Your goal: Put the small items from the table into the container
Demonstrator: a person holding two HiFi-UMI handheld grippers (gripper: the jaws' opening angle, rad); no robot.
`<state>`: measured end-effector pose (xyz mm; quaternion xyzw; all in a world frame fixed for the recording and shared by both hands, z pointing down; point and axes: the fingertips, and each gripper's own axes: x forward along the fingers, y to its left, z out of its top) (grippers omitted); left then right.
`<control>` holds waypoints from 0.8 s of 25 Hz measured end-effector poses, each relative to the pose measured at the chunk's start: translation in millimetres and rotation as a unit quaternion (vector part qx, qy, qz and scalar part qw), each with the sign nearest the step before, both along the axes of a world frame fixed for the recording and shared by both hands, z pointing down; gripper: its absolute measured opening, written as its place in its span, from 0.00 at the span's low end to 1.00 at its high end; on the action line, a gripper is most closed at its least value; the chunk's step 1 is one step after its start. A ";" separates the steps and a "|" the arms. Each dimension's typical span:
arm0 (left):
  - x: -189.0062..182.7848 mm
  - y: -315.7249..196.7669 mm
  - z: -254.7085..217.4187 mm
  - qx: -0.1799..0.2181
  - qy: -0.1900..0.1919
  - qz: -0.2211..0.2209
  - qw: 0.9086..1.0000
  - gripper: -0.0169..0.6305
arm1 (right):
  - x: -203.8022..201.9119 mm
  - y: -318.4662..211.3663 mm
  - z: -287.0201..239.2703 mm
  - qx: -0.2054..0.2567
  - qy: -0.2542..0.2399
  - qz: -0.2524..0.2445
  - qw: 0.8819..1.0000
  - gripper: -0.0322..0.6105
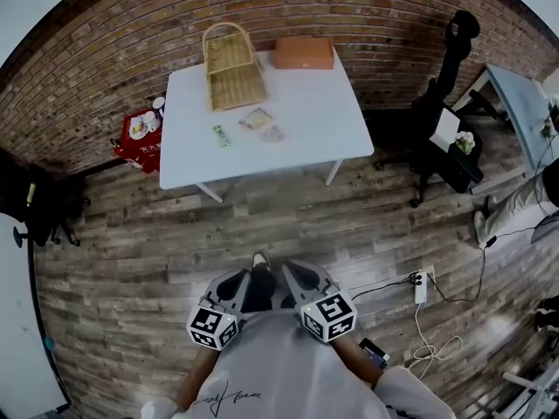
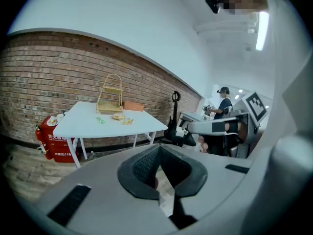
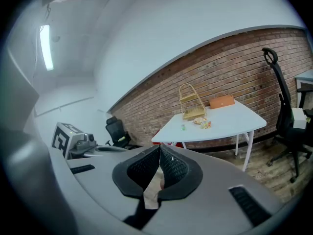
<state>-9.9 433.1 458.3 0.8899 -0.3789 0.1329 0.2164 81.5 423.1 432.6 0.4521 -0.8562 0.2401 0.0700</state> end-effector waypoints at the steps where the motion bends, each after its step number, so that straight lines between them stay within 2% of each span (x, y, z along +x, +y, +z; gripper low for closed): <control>1: -1.7 -7.0 -1.0 0.002 0.002 0.001 1.000 0.04 | -2.1 -6.0 -1.5 0.001 0.002 0.001 1.000 0.08; 5: -10.0 -35.0 -1.5 0.001 0.013 -0.002 1.000 0.04 | -11.3 -29.3 -5.2 0.004 0.011 0.010 1.000 0.08; 8: -15.0 -55.5 -8.4 -0.003 0.035 -0.008 0.999 0.04 | -16.7 -44.9 -8.4 0.006 0.021 0.013 1.000 0.08; 15: -24.4 -101.7 -28.7 0.019 0.066 -0.012 0.998 0.04 | -32.8 -81.9 -17.0 0.019 0.033 0.003 0.999 0.08; 17: -26.6 -110.7 -31.2 0.026 0.065 -0.008 0.998 0.04 | -39.5 -91.1 -19.7 0.023 0.035 0.000 0.999 0.08; 20: -29.3 -121.8 -35.6 0.050 0.043 0.002 0.998 0.04 | -43.6 -107.2 -18.2 0.019 0.056 0.011 0.998 0.08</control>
